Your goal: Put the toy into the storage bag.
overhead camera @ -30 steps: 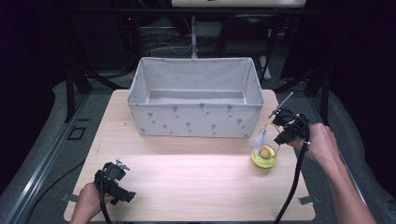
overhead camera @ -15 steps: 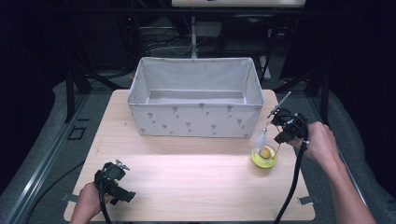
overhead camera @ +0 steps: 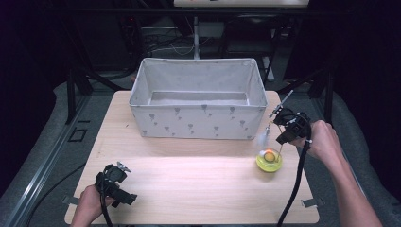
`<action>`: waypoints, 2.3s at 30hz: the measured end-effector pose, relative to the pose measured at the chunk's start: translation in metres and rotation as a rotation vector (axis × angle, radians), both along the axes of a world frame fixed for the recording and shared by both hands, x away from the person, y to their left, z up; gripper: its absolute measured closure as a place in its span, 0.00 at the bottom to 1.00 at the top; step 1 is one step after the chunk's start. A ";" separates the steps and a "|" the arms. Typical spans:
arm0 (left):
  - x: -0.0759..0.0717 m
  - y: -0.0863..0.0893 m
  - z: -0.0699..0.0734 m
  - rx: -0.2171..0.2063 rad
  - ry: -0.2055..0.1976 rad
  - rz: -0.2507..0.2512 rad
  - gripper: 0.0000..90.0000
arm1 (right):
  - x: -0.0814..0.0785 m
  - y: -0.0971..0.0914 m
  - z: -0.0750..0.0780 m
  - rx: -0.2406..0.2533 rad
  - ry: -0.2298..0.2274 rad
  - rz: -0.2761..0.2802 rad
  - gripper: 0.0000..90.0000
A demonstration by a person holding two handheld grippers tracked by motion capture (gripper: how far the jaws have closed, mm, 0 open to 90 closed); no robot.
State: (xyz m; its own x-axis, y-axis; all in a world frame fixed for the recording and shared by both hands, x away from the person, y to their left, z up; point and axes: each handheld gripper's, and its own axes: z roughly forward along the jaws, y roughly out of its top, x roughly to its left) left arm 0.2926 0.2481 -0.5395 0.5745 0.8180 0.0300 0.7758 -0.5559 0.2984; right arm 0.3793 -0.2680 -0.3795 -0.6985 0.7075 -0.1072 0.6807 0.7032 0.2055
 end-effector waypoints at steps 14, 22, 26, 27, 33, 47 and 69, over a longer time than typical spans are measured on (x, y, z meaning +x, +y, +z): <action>0.000 0.000 0.000 -0.001 -0.001 -0.003 0.01 | 0.003 0.005 0.019 -0.018 -0.009 0.031 0.98; 0.000 0.000 0.000 -0.001 -0.005 0.001 0.01 | 0.006 0.010 0.034 -0.017 -0.033 0.034 0.98; 0.000 0.000 0.000 -0.001 -0.005 -0.001 0.01 | 0.007 0.011 0.041 -0.011 -0.038 0.035 0.98; 0.000 0.000 0.000 -0.001 -0.005 0.001 0.01 | 0.007 0.012 0.042 -0.009 -0.043 0.038 0.98; 0.000 -0.001 0.000 -0.001 -0.004 -0.001 0.01 | 0.008 0.014 0.051 -0.012 -0.045 0.048 0.98; 0.000 0.000 0.000 -0.002 -0.006 0.003 0.01 | 0.006 0.020 0.074 0.000 -0.075 0.071 0.98; 0.006 0.000 0.000 -0.014 0.000 0.015 0.01 | 0.008 0.040 0.129 0.045 -0.100 0.122 0.98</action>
State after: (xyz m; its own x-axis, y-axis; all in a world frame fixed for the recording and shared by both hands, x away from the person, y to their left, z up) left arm 0.2984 0.2481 -0.5397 0.5618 0.8270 0.0184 0.7844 -0.5397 0.3056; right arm 0.3876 -0.2279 -0.2504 -0.7672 0.6234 -0.1507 0.5649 0.7681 0.3015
